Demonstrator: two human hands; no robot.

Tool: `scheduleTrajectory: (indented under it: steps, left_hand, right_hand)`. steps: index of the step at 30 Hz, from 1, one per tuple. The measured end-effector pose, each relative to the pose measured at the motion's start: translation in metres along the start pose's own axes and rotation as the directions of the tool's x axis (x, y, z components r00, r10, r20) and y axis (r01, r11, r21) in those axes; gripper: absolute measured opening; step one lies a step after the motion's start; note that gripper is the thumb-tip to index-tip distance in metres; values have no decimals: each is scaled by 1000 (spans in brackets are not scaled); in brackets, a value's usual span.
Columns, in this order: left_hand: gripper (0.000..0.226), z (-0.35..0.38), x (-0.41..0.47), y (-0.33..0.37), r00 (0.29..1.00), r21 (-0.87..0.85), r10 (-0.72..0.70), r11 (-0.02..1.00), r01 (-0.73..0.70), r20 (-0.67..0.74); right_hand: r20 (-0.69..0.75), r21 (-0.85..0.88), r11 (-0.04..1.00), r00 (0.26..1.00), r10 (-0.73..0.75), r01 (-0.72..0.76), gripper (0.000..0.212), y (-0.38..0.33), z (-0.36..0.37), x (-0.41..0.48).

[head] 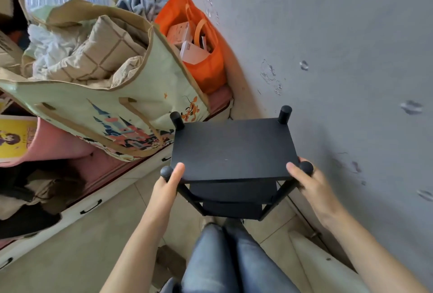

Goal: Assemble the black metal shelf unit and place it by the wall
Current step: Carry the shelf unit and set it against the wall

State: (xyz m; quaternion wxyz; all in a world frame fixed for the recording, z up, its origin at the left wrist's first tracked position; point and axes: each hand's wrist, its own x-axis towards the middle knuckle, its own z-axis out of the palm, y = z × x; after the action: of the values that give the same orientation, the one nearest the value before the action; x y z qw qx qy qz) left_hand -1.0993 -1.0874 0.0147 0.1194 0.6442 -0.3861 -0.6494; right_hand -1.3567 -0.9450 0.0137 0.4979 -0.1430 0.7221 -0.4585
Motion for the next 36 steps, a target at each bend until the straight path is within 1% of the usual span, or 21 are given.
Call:
scheduleTrajectory:
  steps: [1,2,3,4,6,7,8,10,12,13,14,17,24,31,33,36]
  left_hand:
    - [63,1,9,0,1000,-14,-31,999,31,-2]
    - [64,3,19,0,998,-30,-67,997,67,-1]
    - [60,4,30,-2,995,-50,-98,994,98,2]
    - [54,6,40,-3,993,-77,-116,990,117,10]
    - [42,10,63,-10,990,-105,-137,985,139,23]
    - [39,11,77,-15,989,-95,-147,984,149,25]
    - [40,13,90,-20,987,-84,-160,983,162,31]
    - [44,15,117,-34,976,-52,-218,974,219,22]
    - [23,18,140,-44,964,-39,-263,964,264,32]
    - [14,21,151,-48,960,-28,-279,960,280,37]
    - [9,24,162,-53,956,-10,-291,957,291,36]
    - [5,33,191,-62,954,40,-299,954,298,27]
    - [10,49,245,-73,951,167,-307,939,300,20]
    - [12,58,269,-65,967,271,-253,933,236,29]
    - [12,56,273,-64,971,331,-238,919,214,34]
    - [18,51,274,-64,969,463,-242,866,188,59]
  right_hand:
    - [-4,14,999,999,49,-49,31,1,2,8]
    - [-15,17,995,995,102,-102,41,3,4,17]
    - [-32,11,989,988,149,-149,48,8,5,27]
    - [-50,9,982,981,189,-189,49,15,6,39]
    - [-106,11,969,963,246,-247,33,33,6,64]
    - [-128,5,962,954,271,-273,29,43,6,76]
    - [-145,-4,953,943,300,-304,33,51,6,86]
    - [-174,-41,932,921,348,-360,47,70,6,103]
    - [-193,-92,912,905,378,-400,57,88,8,115]
    - [-200,-99,906,900,387,-412,59,98,8,122]
    - [-211,-99,900,893,398,-424,59,106,10,127]
    - [-232,-60,906,889,396,-419,58,127,15,142]
    - [-270,-50,921,893,360,-387,61,164,19,183]
    - [-302,-25,929,889,345,-369,59,179,17,201]
    - [-295,-26,926,888,352,-376,59,181,18,201]
    - [-258,-71,904,883,391,-421,64,182,18,196]
